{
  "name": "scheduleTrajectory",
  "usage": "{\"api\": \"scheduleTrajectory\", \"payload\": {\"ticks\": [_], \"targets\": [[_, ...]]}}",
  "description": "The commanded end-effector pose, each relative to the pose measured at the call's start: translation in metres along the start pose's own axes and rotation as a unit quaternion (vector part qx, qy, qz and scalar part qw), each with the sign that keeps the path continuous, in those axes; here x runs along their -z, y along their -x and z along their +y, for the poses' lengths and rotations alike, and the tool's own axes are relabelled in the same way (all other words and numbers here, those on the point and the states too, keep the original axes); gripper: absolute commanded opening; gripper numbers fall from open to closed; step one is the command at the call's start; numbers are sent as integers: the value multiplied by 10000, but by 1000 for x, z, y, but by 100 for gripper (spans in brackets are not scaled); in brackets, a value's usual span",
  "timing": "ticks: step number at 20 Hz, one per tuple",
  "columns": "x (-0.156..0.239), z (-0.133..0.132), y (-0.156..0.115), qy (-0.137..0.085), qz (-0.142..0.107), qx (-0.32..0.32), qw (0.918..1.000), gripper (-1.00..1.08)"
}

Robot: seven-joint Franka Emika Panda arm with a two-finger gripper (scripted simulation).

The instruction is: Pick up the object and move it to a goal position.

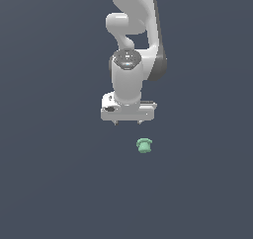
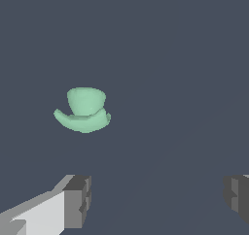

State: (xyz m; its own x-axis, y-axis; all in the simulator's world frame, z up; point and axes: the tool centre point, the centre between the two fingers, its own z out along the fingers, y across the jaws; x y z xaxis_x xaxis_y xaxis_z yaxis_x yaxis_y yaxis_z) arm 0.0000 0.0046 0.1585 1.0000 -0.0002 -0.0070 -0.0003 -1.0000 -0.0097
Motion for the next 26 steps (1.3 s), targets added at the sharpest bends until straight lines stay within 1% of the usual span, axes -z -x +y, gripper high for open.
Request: {"api": "scheduleTrajectory", "payload": {"ticks": [1, 4, 10, 15, 20, 26], "targets": [[0, 0, 0, 0, 0, 0, 10000, 100], [-3, -4, 2, -9, -34, 40, 10000, 100], [-17, -22, 10, -51, -201, 236, 9995, 100], [-17, -21, 10, -51, -199, 229, 9995, 100], [-18, -23, 9, -51, -202, 117, 9997, 100], [-20, -25, 7, -50, -198, -225, 9995, 100]]}}
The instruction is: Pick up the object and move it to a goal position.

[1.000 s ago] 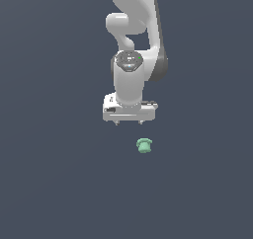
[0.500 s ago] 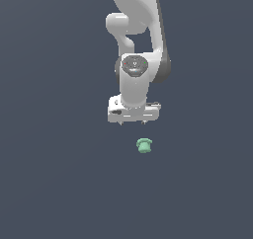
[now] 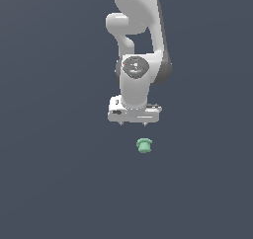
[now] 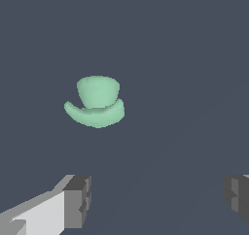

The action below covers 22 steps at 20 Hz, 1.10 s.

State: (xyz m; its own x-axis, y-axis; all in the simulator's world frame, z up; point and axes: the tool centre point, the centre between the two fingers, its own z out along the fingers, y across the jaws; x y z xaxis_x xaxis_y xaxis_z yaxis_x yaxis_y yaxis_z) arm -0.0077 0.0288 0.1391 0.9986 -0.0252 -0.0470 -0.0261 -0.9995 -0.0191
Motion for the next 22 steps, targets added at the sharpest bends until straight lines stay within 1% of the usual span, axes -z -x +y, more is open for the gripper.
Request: {"api": "scheduleTrajectory", "payload": {"ticks": [1, 6, 11, 16, 22], "targets": [[-1, -1, -1, -3, 2, -174, 9998, 100], [-4, -4, -5, -9, 9, -648, 9979, 100], [-8, -8, -9, -16, 18, -1266, 9919, 100], [-12, -13, -14, -22, 29, -1910, 9816, 100], [-17, -18, -19, -26, 45, -2670, 9637, 100]]}}
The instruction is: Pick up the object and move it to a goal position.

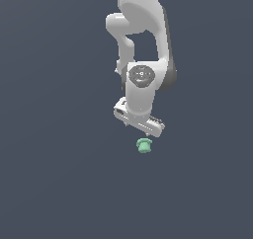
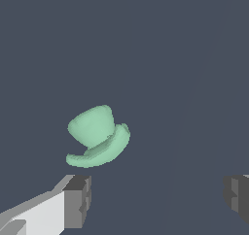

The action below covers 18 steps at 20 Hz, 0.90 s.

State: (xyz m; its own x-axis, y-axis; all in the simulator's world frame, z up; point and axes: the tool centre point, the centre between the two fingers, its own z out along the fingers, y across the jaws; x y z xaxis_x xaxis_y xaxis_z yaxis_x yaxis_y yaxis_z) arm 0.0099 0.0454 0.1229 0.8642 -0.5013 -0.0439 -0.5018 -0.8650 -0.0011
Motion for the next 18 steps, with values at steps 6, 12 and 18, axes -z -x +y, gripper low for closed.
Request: {"api": "scheduleTrajectory", "payload": {"ticks": [6, 12, 18], "targets": [[-6, -9, -3, -8, 25, -980, 9952, 100], [-11, -17, -5, -16, 50, -1747, 9846, 100], [-15, -24, -7, -27, 78, -2501, 9682, 100]]}}
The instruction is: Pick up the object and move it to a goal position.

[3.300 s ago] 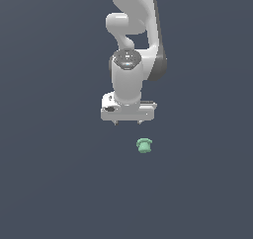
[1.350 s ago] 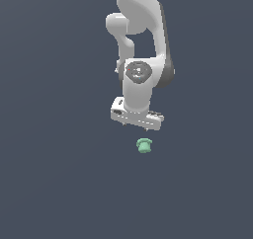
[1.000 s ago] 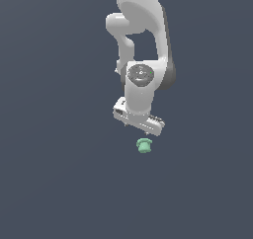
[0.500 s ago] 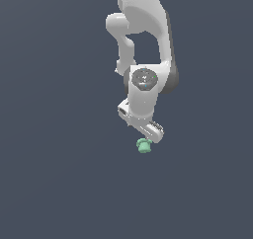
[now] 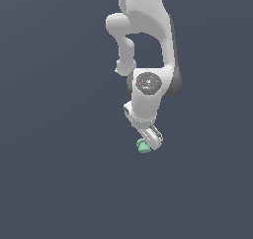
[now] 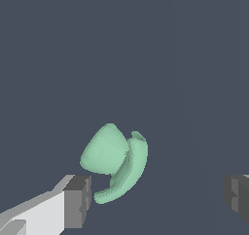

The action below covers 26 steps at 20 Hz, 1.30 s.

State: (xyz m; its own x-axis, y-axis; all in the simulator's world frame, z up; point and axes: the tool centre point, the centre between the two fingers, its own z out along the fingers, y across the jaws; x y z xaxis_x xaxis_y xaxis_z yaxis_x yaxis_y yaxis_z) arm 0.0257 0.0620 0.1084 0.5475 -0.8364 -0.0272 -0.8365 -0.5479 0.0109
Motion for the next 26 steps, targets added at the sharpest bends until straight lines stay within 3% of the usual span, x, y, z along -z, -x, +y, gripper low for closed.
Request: {"api": "scheduleTrajectory", "payload": {"ticks": [1, 7, 15, 26], "targets": [[-2, -3, 1, -6, 13, -329, 9995, 100], [-6, -11, 3, -25, 44, -1095, 9940, 100], [-12, -20, 6, -57, 84, -2030, 9791, 100], [-15, -27, 8, -87, 114, -2683, 9632, 100]]}}
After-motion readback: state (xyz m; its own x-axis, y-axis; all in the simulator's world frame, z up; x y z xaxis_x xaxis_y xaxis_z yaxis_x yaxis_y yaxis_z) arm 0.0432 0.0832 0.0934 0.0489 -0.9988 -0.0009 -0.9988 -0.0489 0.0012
